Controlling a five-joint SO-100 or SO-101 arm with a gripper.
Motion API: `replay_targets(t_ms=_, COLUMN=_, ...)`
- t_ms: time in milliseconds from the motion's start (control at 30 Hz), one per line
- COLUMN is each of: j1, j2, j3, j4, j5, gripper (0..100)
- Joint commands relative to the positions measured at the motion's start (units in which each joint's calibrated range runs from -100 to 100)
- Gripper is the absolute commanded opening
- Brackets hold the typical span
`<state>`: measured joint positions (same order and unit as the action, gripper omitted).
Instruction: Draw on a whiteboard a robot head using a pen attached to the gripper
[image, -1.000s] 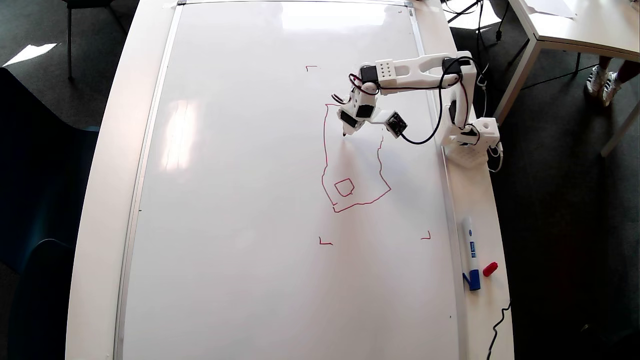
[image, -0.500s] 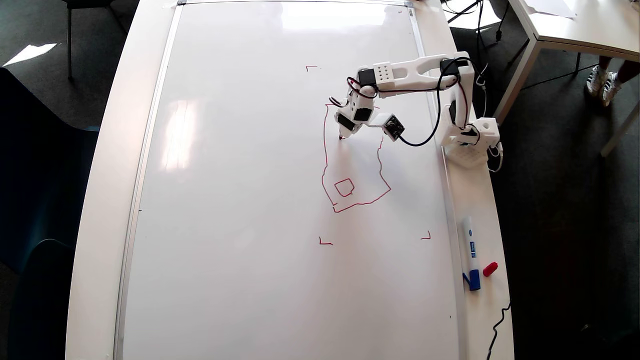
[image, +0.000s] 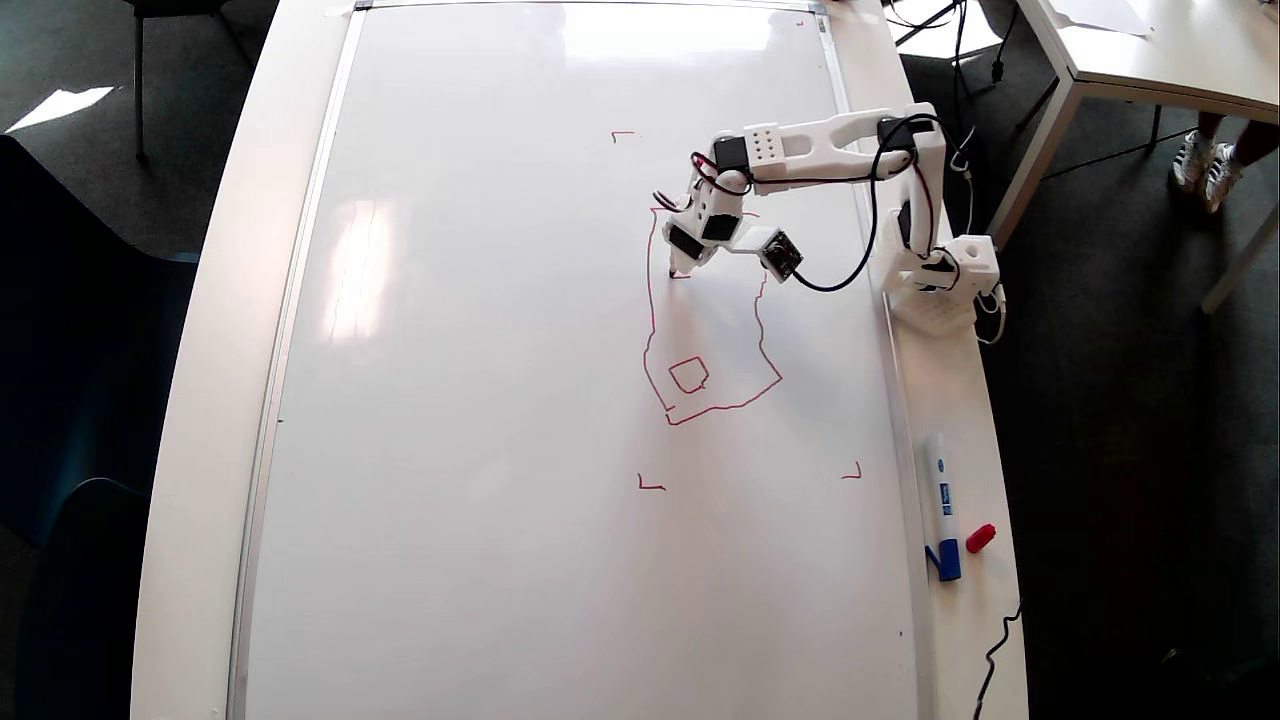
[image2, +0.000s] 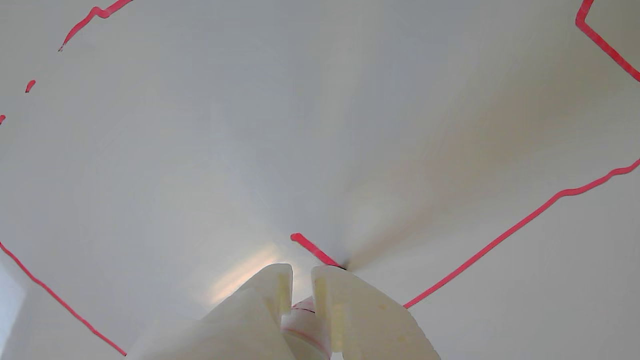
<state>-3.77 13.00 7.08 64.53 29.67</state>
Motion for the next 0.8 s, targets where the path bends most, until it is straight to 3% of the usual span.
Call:
replay_targets(t_ms=0, j1=1.7, j2=-0.7, j3=-1.0, j4=1.0, j5=1.8, gripper=1)
replay_targets(t_ms=767, j1=6.6, j2=-6.3, j3=5.8, j4=1.5, j5=6.1, gripper=1)
